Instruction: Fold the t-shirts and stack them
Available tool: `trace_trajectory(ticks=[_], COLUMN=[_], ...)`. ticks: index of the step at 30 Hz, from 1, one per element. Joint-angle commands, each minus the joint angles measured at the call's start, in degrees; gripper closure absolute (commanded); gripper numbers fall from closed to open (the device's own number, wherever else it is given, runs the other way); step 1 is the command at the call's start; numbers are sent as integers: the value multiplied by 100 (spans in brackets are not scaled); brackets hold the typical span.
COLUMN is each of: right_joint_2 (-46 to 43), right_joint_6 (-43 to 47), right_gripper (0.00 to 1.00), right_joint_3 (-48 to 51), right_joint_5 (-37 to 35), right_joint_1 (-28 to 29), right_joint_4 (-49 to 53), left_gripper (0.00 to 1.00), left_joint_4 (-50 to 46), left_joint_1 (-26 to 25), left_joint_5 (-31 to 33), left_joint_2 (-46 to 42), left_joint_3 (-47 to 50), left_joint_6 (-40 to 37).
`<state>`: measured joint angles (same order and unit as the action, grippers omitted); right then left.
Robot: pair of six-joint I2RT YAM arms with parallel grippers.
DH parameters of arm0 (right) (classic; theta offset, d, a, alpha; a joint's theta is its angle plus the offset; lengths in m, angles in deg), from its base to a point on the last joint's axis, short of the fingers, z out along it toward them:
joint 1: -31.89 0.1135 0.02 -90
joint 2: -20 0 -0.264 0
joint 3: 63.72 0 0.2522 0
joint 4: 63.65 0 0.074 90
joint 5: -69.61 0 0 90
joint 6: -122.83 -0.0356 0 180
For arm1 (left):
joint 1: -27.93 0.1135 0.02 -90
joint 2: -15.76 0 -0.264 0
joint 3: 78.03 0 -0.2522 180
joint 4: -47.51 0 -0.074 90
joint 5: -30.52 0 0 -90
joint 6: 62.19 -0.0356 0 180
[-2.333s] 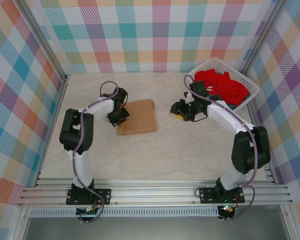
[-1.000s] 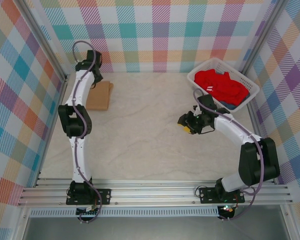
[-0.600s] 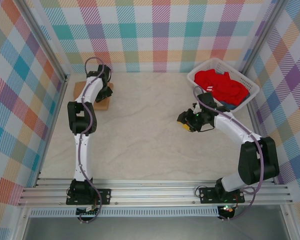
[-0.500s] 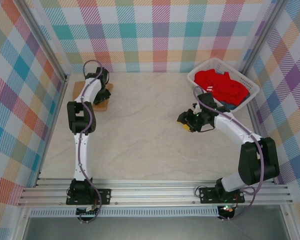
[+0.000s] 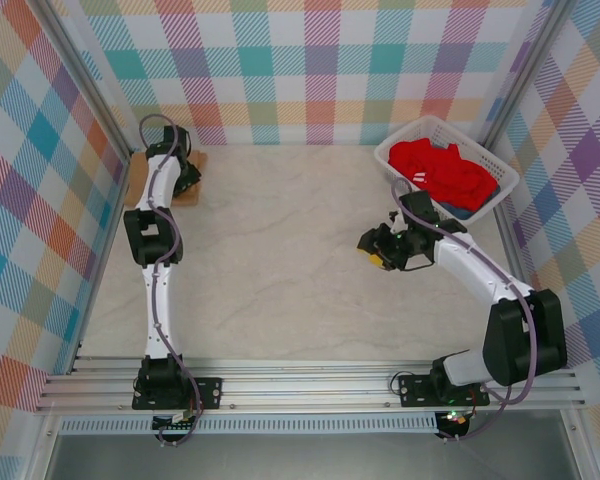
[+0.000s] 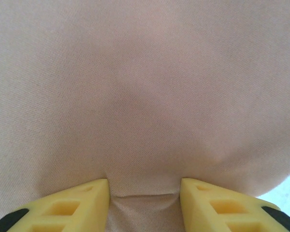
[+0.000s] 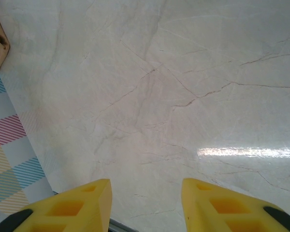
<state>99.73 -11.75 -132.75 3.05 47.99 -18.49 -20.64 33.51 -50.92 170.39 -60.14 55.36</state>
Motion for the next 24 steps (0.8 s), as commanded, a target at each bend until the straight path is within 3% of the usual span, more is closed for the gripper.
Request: trace_trajectory(ticks=[1,7,12,13,14,18,22,24], right_joint_2=[-191,-142,-213,-256,-293,-726,-1136,-1239], right_joint_6=[-51,29,293,377,462,748,1010,1069], right_gripper=[58,56,49,45,2,0,0,0], right_joint_3=[104,-2,-333,-449,-543,-772,-1035,-1146], right_joint_5=[-20,-78,-648,-797,-905,-1692,-2775,-3456], right_joint_1=[-20,-19,-27,-23,-28,-28,-36,-49], right_joint_4=[213,215,213,184,147,-110,149,477], left_gripper=[57,52,42,22,1,0,0,0], left_joint_4=[274,201,137,157,258,1634,3003,3194], left_joint_1=[64,-13,-360,-441,-499,-656,-749,-781], left_joint_5=[-481,-653,-424,-444,-497,-539,-18,389], left_joint_2=[313,-16,-1082,-1399,-1721,-3766,-5939,-6857], left_joint_3=[-59,-85,-97,16,255,2726,5600,6659], left_joint_6=[-269,-121,203,224,239,574,607,707])
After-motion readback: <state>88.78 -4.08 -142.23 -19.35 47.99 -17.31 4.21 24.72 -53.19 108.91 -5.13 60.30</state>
